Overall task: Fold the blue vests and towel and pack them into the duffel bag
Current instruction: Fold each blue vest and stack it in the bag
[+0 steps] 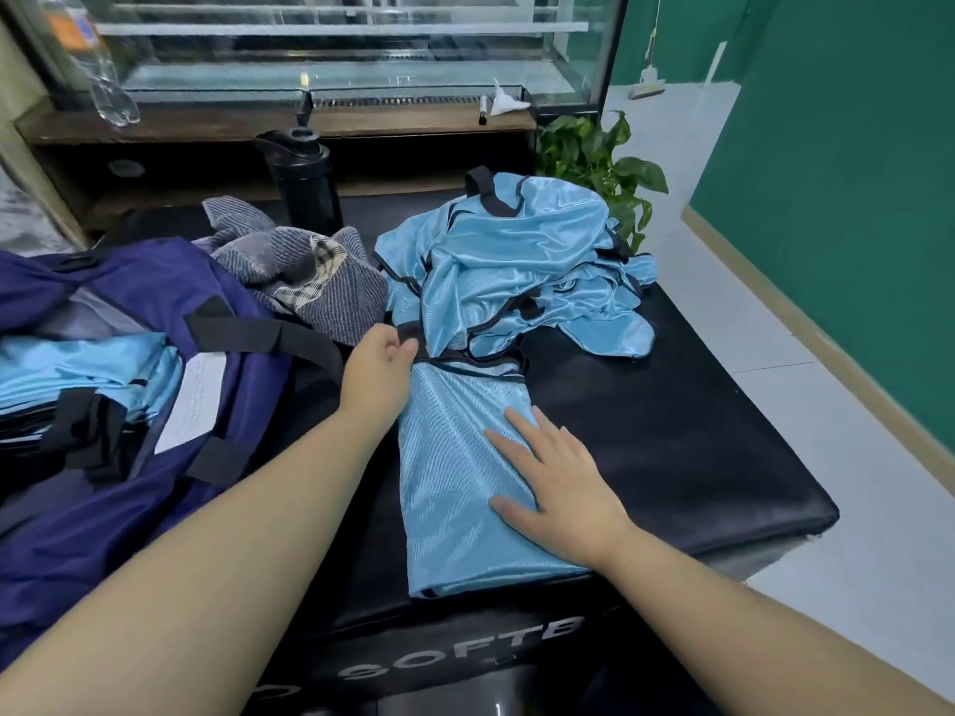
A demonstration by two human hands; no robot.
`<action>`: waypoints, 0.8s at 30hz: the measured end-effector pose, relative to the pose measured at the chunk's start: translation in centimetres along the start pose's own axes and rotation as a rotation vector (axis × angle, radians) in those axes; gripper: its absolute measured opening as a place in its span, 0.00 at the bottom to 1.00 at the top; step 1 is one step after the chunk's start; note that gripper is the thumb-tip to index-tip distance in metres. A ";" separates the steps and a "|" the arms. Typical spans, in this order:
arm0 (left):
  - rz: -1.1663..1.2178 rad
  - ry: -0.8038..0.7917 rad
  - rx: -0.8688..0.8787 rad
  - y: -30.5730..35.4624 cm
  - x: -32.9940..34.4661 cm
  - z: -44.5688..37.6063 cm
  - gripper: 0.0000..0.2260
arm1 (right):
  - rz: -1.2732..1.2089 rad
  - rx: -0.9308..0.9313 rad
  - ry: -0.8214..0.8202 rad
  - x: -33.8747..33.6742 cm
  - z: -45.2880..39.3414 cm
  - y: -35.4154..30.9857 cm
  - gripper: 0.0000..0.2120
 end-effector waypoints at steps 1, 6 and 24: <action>-0.005 -0.019 -0.022 -0.4 0.3 -0.3 0.10 | -0.001 0.002 0.001 0.0 0.0 0.0 0.34; -0.045 -0.097 -0.023 -2.1 0.6 0.0 0.07 | -0.079 0.053 0.038 -0.4 0.1 0.5 0.36; 0.352 -0.207 -0.412 -7.1 1.1 1.3 0.10 | -0.076 0.048 0.050 -0.7 0.1 0.4 0.30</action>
Point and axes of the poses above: each hand's wrist, its own z-axis away from the middle knuckle, its own x-axis out of the palm, y = z × x, the point moved 9 cm from there along -z, towards the middle knuckle, and after that the axes turned 4 degrees about z, right-handed, at the moved point
